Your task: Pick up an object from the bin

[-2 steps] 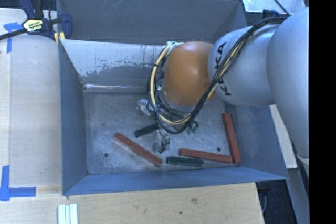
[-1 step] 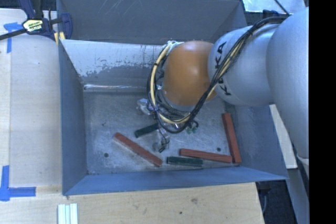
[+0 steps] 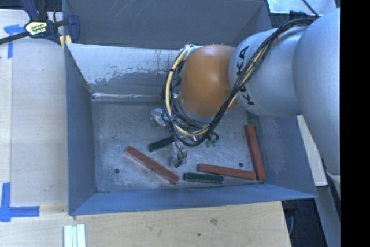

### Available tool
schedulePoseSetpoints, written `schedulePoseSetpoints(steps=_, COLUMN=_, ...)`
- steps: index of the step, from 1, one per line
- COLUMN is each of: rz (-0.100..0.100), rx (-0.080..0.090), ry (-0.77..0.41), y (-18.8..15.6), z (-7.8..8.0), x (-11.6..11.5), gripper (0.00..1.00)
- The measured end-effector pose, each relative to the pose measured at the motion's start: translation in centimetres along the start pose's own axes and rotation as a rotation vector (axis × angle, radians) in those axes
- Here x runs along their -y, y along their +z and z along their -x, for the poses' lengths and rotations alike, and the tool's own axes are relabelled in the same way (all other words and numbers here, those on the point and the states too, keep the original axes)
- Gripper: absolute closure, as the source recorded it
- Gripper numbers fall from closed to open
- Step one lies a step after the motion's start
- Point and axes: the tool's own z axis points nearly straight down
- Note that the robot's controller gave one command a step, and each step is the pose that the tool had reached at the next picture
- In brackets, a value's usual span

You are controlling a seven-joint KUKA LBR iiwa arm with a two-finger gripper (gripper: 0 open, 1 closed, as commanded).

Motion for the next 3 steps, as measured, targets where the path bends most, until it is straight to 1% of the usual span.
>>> schedulePoseSetpoints(steps=2, rz=0.0, rx=0.003, ry=0.01, y=-0.05, z=0.16, x=0.17, gripper=0.0)
schedulePoseSetpoints(steps=3, rz=0.0, rx=0.006, ry=0.01, y=-0.11, z=0.31, x=0.16, gripper=1.0)
